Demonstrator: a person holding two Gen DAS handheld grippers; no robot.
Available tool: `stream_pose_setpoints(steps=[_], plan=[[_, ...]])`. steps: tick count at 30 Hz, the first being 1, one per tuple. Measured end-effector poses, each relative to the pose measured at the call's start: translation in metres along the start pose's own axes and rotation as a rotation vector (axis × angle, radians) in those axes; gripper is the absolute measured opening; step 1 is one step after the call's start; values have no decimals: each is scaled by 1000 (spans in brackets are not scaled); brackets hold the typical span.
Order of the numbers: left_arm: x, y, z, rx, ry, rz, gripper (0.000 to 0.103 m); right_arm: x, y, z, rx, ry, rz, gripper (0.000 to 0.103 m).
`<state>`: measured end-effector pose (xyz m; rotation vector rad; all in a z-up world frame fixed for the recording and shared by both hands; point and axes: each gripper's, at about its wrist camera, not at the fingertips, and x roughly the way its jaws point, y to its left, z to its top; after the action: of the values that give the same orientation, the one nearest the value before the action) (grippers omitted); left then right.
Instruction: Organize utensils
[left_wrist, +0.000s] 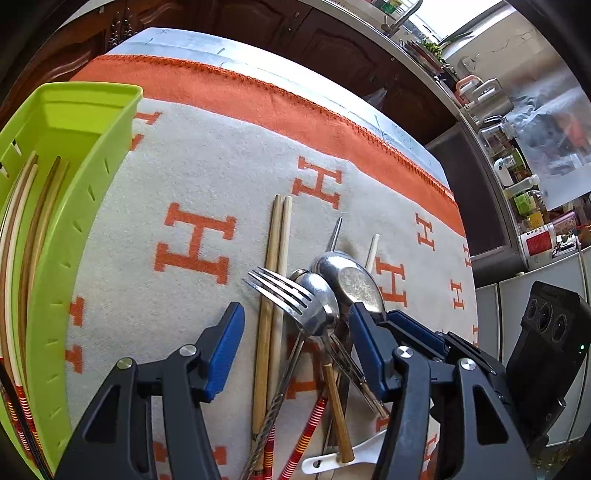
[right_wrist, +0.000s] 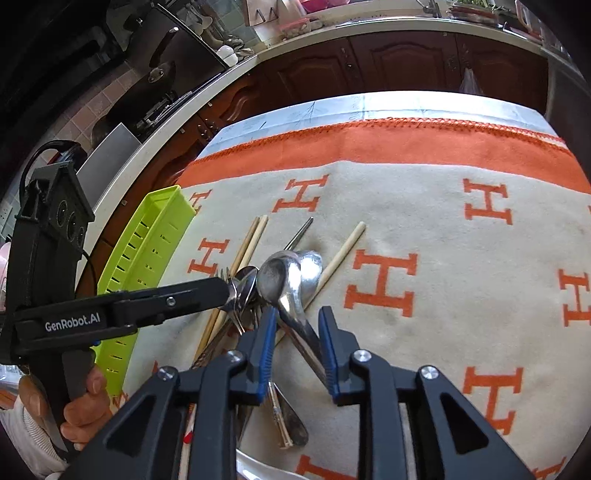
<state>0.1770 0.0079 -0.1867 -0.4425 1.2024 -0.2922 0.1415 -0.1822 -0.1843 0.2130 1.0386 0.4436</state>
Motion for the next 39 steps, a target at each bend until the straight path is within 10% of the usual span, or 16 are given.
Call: stream_pose_setpoints(steps=[7,26,39], plan=[[6,-6,3,15,-36,12,13,9,-7,-3,35,31,88,24],[7,-10,6,39,-67,-30,4,4,8,-11,-1,-9,123,6],[-77,-23,-2,88,-100,-92,1,-36,14,-12,61,-89,152,1]])
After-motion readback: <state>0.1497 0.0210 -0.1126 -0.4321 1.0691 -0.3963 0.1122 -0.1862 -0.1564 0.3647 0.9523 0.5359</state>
